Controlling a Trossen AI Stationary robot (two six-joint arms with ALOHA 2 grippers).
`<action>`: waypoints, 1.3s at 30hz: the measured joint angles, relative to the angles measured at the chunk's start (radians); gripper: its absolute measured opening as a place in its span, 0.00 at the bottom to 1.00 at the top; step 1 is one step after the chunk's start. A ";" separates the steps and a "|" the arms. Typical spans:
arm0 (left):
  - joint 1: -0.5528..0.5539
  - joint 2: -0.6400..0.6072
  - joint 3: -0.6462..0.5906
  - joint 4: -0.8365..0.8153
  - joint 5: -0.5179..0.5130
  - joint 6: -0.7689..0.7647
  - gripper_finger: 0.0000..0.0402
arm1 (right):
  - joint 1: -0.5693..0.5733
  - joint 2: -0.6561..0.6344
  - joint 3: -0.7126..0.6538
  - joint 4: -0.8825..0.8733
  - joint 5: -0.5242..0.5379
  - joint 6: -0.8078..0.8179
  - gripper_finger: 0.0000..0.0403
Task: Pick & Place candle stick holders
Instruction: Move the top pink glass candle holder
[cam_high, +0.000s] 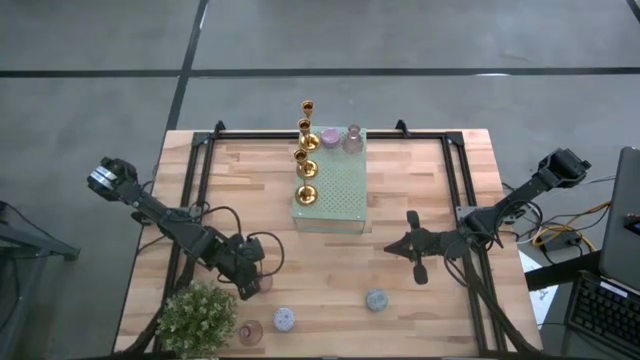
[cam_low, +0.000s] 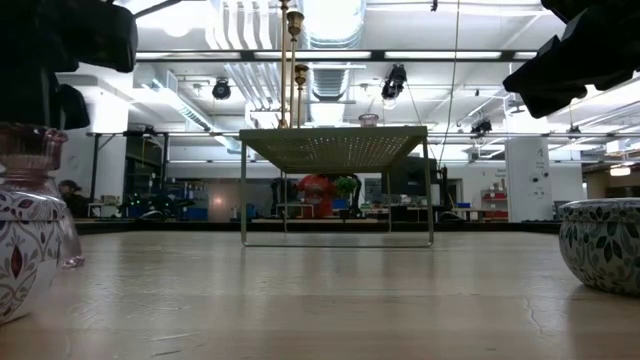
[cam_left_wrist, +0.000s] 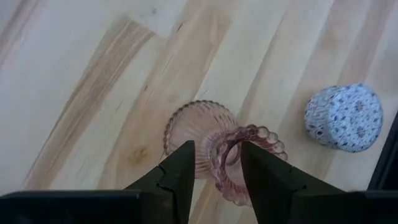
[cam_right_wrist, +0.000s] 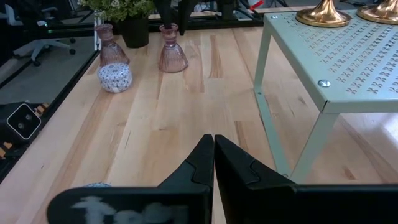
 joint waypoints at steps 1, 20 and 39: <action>0.000 0.000 -0.002 0.014 -0.008 0.006 0.32 | 0.001 0.000 0.000 0.000 0.001 0.000 0.02; 0.053 0.072 -0.023 0.211 -0.094 0.041 0.20 | 0.000 0.000 0.000 0.000 0.024 0.000 0.02; 0.178 0.311 -0.018 0.695 -0.071 0.193 0.20 | 0.000 0.000 0.000 0.001 0.025 0.000 0.02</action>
